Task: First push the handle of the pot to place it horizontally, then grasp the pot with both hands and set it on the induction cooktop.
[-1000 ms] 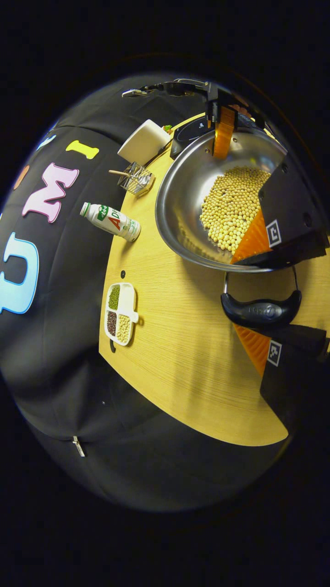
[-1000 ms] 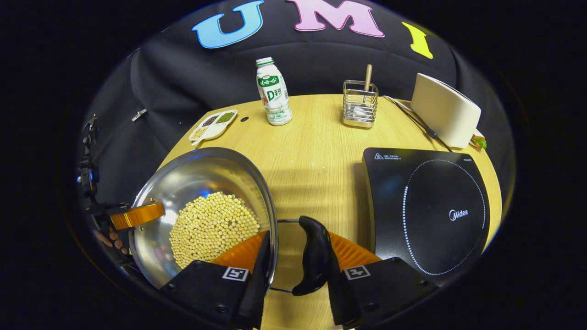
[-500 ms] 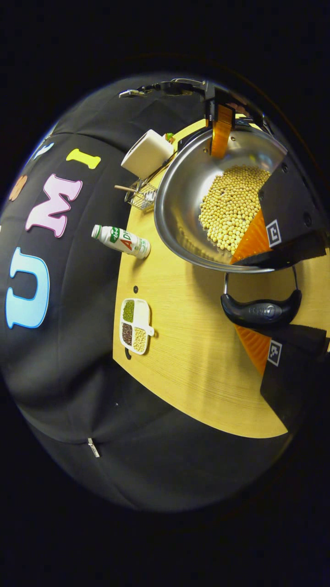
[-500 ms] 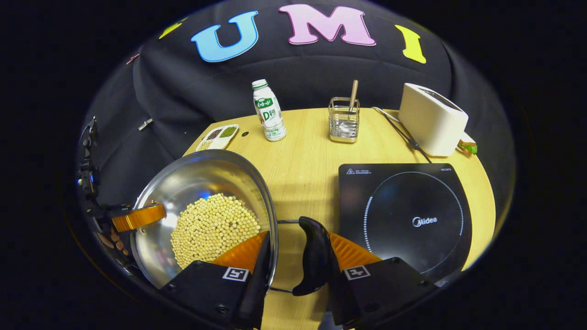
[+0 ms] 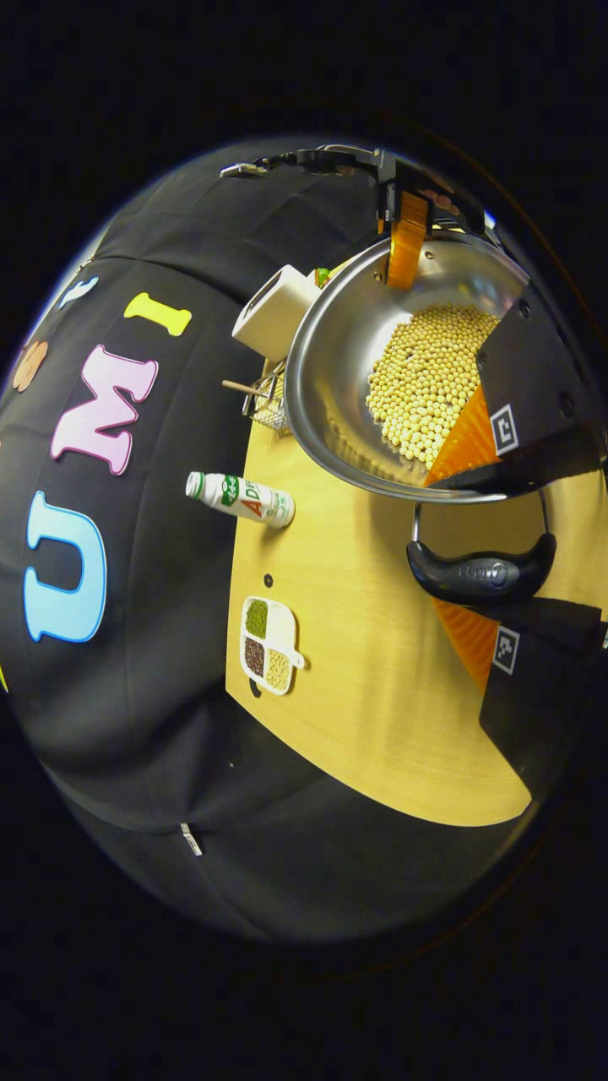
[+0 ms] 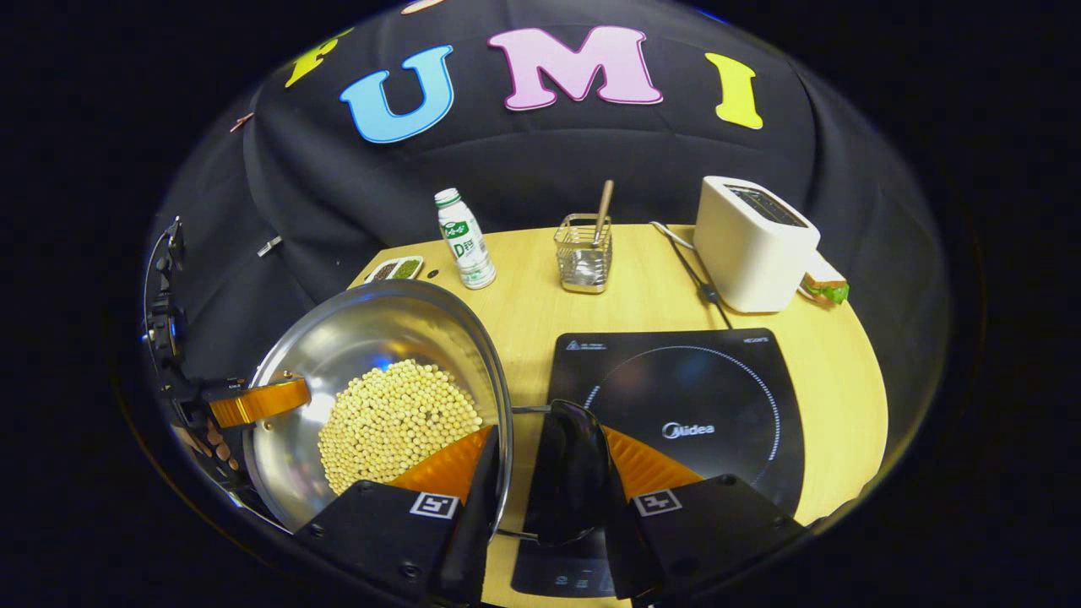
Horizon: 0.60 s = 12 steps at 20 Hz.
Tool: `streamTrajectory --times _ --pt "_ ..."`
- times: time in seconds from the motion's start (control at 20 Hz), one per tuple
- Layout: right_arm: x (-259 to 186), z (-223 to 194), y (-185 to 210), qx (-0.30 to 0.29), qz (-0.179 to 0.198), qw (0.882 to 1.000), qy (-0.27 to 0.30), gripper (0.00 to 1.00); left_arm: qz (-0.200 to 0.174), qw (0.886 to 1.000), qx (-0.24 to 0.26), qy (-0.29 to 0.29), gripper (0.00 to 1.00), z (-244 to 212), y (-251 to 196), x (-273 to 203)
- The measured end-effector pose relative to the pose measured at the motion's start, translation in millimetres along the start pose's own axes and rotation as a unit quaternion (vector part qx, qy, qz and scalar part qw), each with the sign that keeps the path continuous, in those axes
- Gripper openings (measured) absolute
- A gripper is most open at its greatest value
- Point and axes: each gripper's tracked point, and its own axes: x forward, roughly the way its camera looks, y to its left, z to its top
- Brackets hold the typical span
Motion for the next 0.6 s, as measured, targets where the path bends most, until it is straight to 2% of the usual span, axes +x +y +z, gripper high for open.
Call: streamTrajectory --times 0.6 --pt "-22.4 17.3 -115.4 0.019 -0.022 1.0 -0.005 0.6 -0.018 1.0 0.021 0.001 0.59 15.1 -114.8 29.5"
